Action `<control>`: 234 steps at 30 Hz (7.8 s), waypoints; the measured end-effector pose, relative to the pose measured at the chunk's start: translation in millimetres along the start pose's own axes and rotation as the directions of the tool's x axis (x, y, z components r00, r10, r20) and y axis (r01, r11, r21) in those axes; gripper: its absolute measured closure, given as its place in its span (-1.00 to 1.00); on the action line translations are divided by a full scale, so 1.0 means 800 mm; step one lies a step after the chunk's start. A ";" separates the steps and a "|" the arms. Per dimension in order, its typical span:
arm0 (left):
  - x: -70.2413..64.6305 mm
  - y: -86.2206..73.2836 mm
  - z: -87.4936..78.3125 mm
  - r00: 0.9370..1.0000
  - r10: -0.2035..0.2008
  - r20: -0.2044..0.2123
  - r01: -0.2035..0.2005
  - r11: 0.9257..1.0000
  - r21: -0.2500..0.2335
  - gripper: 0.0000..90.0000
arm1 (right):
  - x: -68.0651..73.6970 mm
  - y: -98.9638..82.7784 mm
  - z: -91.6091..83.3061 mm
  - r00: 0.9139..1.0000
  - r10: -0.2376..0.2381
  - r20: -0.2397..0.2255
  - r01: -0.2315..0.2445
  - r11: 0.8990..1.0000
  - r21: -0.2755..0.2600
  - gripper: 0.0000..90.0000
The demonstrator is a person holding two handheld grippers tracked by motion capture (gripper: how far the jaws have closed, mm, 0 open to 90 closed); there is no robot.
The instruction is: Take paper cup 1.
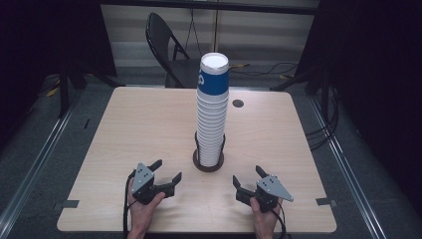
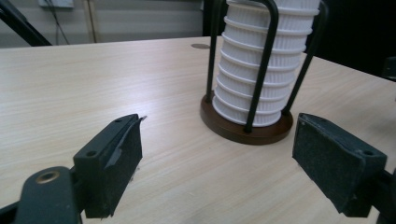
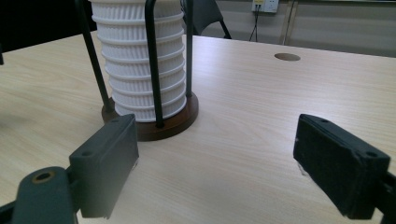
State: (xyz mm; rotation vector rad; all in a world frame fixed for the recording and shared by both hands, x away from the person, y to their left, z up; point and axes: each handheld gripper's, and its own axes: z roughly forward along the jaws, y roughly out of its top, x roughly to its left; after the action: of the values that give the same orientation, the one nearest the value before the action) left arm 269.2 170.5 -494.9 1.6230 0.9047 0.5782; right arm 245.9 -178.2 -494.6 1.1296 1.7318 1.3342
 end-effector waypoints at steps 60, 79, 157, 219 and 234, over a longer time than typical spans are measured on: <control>-0.027 0.158 0.000 0.976 0.122 0.182 -0.115 0.992 -0.054 -0.55 | -0.002 0.000 -0.001 0.999 0.016 -0.042 -0.016 1.000 -0.002 -0.71; -0.030 0.209 0.008 0.972 0.153 0.180 -0.139 0.986 -0.092 -0.55 | -0.003 0.000 -0.001 0.998 0.022 -0.057 -0.023 1.000 -0.008 -0.70; -0.034 0.356 0.096 0.932 0.183 0.312 -0.162 0.982 -0.094 -0.66 | -0.007 -0.003 -0.006 0.995 0.052 -0.088 -0.058 0.996 -0.063 -0.69; -0.040 0.394 0.081 0.932 0.200 0.303 -0.111 0.952 -0.286 -0.54 | -0.006 -0.003 -0.006 0.995 0.045 -0.087 -0.050 0.997 -0.058 -0.69; -0.024 0.400 0.052 0.932 0.191 0.308 -0.088 0.944 -0.318 -0.54 | -0.006 -0.003 -0.006 0.995 0.039 -0.087 -0.044 0.997 -0.057 -0.69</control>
State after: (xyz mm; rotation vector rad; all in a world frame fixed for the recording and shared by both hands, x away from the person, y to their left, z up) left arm 371.3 107.4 -194.8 1.4574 0.4260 0.4907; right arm 243.1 -184.6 -495.6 1.0956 1.7264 1.4693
